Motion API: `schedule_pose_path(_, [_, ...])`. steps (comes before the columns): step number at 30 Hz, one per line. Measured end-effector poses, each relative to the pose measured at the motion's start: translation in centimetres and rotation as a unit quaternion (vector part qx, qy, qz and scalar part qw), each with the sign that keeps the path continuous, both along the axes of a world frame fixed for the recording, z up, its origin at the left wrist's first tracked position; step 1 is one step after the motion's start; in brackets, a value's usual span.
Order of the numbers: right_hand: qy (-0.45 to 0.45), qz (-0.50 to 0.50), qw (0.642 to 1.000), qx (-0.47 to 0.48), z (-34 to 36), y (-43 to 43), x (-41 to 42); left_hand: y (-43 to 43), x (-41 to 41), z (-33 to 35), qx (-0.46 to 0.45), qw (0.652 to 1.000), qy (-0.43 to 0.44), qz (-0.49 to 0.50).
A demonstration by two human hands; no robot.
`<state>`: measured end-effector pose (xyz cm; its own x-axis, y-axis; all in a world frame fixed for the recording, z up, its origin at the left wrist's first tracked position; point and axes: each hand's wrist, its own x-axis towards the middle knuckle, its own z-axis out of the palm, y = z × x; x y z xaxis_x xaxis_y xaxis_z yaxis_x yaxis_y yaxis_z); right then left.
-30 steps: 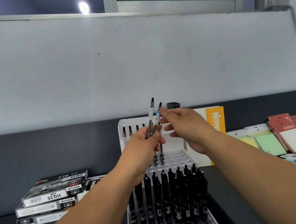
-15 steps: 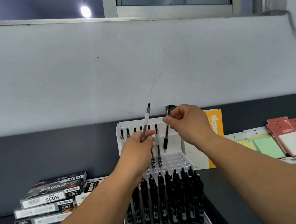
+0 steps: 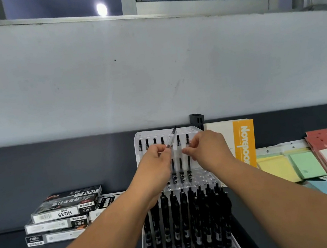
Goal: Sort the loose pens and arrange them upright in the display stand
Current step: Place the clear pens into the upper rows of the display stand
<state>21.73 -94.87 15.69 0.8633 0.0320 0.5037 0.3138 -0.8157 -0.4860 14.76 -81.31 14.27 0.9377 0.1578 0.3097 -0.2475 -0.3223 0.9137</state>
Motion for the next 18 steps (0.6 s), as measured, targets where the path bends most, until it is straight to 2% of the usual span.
schedule_pose_path(4, [0.006,0.016,1.000,-0.007,-0.1,-0.2,-0.2,-0.1,-0.1,0.1,-0.026,0.999,-0.024,-0.012])
schedule_pose_path(6, [-0.002,0.027,0.999,0.025,0.2,-0.7,-0.8,-0.2,0.0,0.1,-0.031,0.999,-0.034,-0.013])
schedule_pose_path(7, [-0.012,0.035,0.997,0.065,0.4,-0.9,-1.1,-0.3,0.1,0.1,-0.029,0.999,-0.035,-0.014])
schedule_pose_path(9, [-0.001,0.084,0.971,0.226,1.0,-1.4,-1.7,-0.6,0.4,0.1,-0.025,0.999,-0.035,-0.018])
schedule_pose_path(11, [0.074,0.165,0.907,0.381,1.6,-1.5,-2.5,-1.1,0.7,0.1,-0.019,0.999,-0.036,-0.019])
schedule_pose_path(12, [0.101,0.199,0.884,0.410,1.7,-1.6,-2.8,-1.4,0.9,0.1,-0.021,0.999,-0.038,-0.024])
schedule_pose_path(14, [0.114,0.237,0.879,0.398,1.7,-1.9,-2.9,-2.0,1.1,0.0,-0.038,0.998,-0.037,-0.045])
schedule_pose_path(18, [0.054,0.199,0.918,0.338,1.9,-2.7,-2.6,-2.2,1.1,-0.4,-0.013,0.998,-0.040,-0.049])
